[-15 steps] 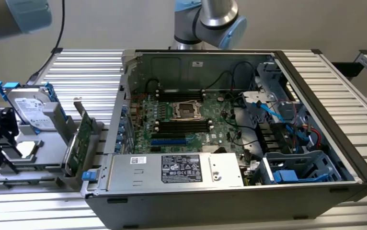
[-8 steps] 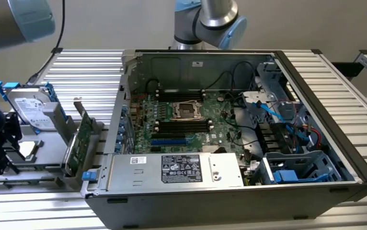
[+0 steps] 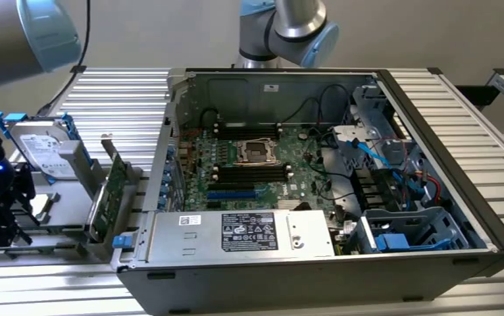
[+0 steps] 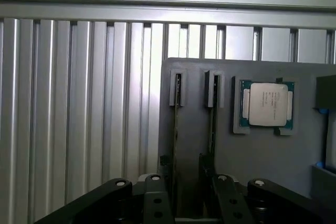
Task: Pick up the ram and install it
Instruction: 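Pick up the ram and move it above insertion slot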
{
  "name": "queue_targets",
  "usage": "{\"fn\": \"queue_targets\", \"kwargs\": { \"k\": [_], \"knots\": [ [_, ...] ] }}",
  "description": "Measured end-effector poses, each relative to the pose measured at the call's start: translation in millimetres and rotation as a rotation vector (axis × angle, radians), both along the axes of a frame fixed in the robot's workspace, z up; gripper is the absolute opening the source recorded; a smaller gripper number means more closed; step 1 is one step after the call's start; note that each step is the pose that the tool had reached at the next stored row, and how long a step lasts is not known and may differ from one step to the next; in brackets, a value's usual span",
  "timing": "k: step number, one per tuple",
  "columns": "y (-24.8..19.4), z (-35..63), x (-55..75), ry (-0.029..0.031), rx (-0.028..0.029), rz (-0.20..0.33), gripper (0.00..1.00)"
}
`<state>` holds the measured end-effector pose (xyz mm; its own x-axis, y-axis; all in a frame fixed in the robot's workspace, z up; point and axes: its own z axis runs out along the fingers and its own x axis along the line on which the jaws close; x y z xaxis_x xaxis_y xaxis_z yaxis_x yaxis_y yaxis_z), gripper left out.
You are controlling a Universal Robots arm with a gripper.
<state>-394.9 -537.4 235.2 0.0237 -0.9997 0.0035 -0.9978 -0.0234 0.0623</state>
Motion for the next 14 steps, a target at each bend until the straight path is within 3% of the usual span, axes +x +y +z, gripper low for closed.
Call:
{"fn": "queue_targets", "kwargs": {
  "k": [9,14],
  "knots": [
    [-7.5,-16.3,0.0,0.0,0.0,0.0,0.36],
    [-7.9,-25.4,0.0,0.0001,-0.0001,0.0,0.36]
  ]
}}
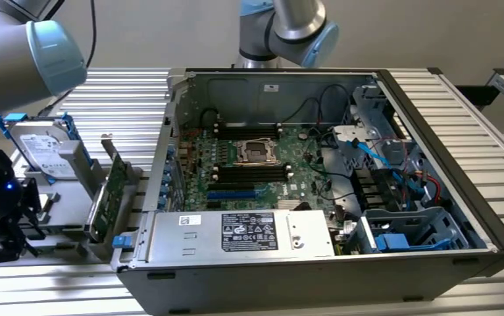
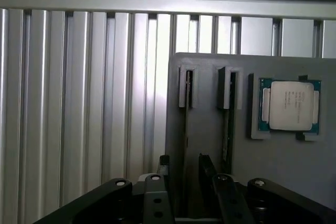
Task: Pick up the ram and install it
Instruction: 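Pick up the ram and move it above insertion slot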
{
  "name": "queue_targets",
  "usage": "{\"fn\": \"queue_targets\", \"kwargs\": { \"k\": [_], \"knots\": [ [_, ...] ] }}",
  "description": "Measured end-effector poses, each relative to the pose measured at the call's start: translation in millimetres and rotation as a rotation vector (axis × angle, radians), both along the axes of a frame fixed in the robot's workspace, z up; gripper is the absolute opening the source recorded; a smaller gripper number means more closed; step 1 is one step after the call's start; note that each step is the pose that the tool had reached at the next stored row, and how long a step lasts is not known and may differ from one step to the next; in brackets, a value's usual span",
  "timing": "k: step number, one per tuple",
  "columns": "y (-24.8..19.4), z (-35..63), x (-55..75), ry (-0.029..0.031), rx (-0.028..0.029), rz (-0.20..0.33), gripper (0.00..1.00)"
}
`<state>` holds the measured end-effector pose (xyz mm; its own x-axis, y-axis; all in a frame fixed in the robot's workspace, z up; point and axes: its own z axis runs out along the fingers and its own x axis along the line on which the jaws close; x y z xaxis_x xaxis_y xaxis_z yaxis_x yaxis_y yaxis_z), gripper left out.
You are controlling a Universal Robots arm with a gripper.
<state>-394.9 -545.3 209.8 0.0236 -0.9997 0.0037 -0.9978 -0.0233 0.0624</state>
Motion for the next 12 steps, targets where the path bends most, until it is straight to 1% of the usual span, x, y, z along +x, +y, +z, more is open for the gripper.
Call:
{"fn": "queue_targets", "kwargs": {
  "k": [8,12],
  "knots": [
    [0.1,-14.6,0.0,-0.0001,0.0,0.0,0.36],
    [0.1,-15.1,0.0,0.0,-0.0006,-0.001,0.36]
  ]
}}
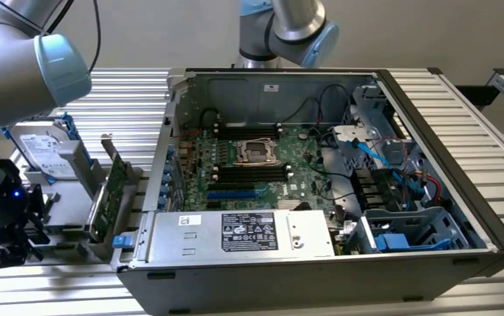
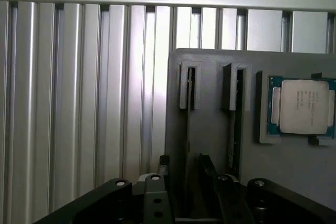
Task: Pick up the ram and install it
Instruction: 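Pick up the ram and move it above insertion slot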
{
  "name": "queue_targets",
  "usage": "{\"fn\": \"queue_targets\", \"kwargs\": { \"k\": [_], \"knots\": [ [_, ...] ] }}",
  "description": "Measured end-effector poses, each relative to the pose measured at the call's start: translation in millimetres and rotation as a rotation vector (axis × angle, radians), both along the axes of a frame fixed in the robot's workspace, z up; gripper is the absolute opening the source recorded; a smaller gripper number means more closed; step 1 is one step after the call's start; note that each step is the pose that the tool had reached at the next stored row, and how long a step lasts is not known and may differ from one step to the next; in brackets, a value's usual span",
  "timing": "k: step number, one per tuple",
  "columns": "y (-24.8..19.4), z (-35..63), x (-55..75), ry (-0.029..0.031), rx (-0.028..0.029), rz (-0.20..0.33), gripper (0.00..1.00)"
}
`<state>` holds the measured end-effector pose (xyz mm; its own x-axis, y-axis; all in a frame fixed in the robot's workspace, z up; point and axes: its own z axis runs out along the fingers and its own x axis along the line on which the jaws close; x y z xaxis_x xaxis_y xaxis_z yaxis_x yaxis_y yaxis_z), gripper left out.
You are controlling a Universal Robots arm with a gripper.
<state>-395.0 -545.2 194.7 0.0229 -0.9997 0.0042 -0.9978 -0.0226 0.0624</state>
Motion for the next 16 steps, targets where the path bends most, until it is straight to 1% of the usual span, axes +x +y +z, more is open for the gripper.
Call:
{"fn": "queue_targets", "kwargs": {
  "k": [6,12,14,15,16],
  "knots": [
    [1.0,-0.5,-1.7,-0.0002,0.0001,0.0,0.36],
    [1.1,-0.6,-2.4,-0.0001,0.0,0.0,0.36],
    [1.1,-0.5,-2.4,0.0001,-0.0001,0.0,0.34],
    [1.1,-0.6,-2.4,0.0002,-0.0001,0.0,0.28],
    [1.1,-0.6,-2.5,0.0003,-0.0001,0.0,0.28]
  ]
}}
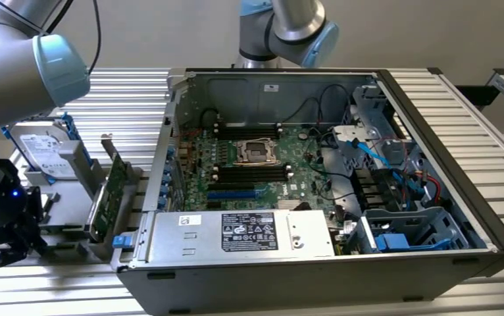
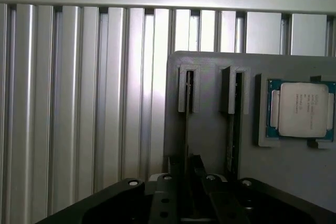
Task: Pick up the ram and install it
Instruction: 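Pick up the ram and move it above insertion slot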
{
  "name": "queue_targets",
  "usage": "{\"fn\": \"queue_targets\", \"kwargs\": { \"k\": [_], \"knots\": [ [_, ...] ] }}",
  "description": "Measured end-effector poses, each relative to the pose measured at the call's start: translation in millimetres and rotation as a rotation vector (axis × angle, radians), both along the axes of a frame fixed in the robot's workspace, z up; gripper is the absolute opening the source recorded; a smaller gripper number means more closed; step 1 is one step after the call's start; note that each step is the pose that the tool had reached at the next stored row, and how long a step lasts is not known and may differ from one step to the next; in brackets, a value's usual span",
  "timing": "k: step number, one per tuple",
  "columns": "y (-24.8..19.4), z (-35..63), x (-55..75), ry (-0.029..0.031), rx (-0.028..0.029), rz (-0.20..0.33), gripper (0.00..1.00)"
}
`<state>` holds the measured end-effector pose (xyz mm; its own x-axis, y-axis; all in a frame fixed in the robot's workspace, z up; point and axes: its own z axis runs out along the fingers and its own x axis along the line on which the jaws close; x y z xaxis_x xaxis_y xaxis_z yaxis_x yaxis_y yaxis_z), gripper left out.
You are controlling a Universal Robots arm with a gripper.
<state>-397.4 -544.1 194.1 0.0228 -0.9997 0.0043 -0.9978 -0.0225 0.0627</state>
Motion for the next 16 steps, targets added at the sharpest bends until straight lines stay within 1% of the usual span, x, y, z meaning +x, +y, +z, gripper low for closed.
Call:
{"fn": "queue_targets", "kwargs": {
  "k": [1,2,6,7,16],
  "knots": [
    [0.0,0.0,0.0,0.0002,-0.0001,0.0,0.28],
    [0.0,0.0,0.0,0.0003,-0.0001,0.0,0.21],
    [0.0,-0.1,0.0,0.0006,-0.0001,0.0,0.19],
    [0.0,-0.1,0.0,0.0006,-0.0001,0.0,0.14],
    [0.0,-0.2,0.1,0.001,-0.0001,-0.001,0.14]
  ]
}}
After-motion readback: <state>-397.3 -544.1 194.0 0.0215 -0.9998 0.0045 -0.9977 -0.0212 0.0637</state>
